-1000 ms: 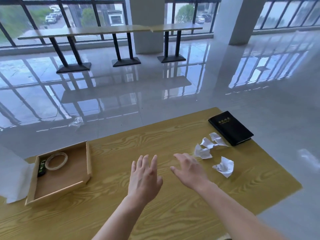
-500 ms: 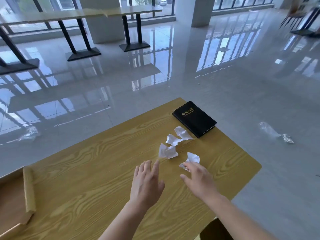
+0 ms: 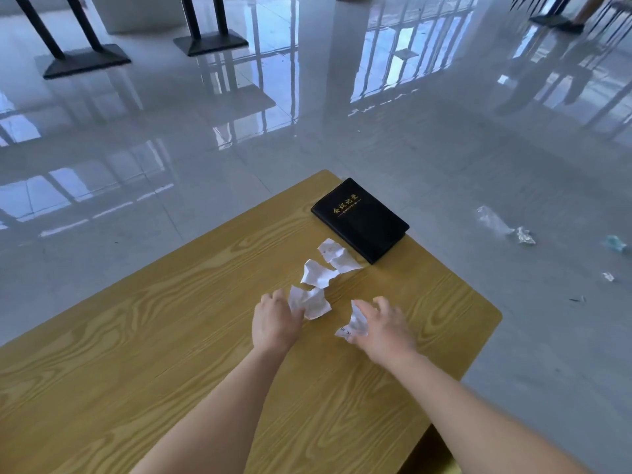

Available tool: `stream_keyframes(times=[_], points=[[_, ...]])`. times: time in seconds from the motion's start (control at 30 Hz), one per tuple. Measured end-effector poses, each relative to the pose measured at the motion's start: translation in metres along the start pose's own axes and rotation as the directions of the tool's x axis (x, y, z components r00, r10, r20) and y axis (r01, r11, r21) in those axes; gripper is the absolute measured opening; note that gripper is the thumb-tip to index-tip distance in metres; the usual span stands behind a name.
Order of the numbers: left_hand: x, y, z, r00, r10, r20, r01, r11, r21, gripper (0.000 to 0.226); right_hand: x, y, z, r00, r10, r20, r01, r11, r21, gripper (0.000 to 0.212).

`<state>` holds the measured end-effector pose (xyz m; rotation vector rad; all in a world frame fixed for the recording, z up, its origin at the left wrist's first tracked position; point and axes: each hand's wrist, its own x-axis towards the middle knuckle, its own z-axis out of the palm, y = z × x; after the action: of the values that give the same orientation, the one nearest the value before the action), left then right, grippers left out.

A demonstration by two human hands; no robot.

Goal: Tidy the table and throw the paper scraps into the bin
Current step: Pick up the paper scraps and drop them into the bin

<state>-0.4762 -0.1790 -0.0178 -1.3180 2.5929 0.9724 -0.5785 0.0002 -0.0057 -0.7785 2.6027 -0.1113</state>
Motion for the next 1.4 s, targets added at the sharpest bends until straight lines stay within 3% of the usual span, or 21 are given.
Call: stream_keyframes(times=[0.13,0.23,0.33,0.83,1.17,1.4], points=[[0.008,0.005,0.006,0.997,-0.043,-0.06,0.04,0.998,-0.048,0.006,0.002,0.006,0.011,0.999,-0.032,-0.011,0.032,0.999,0.032,0.061],[0.004,0.006,0.007,0.991,-0.086,-0.099,0.07,0.986,-0.153,0.011,0.002,0.009,0.012,0.99,-0.054,-0.128,0.069,0.991,0.113,0.037],[-0.009,0.001,0.007,0.988,-0.067,-0.138,0.038,0.979,-0.2,0.017,-0.001,0.014,0.012,0.988,-0.029,-0.149,0.058,0.98,0.192,0.024],[-0.107,0.043,0.042,0.973,0.056,-0.224,-0.121,0.95,-0.289,0.016,-0.064,0.093,0.0,0.94,0.082,-0.33,0.066,0.908,0.414,0.024],[-0.203,0.107,0.112,0.966,0.033,-0.256,-0.098,0.964,-0.246,0.019,-0.118,0.201,0.0,0.923,0.03,-0.385,0.155,0.884,0.44,0.024],[-0.258,0.137,0.168,0.975,0.004,-0.222,-0.069,0.955,-0.287,0.014,-0.154,0.277,0.009,0.921,0.066,-0.384,0.134,0.871,0.472,0.022]])
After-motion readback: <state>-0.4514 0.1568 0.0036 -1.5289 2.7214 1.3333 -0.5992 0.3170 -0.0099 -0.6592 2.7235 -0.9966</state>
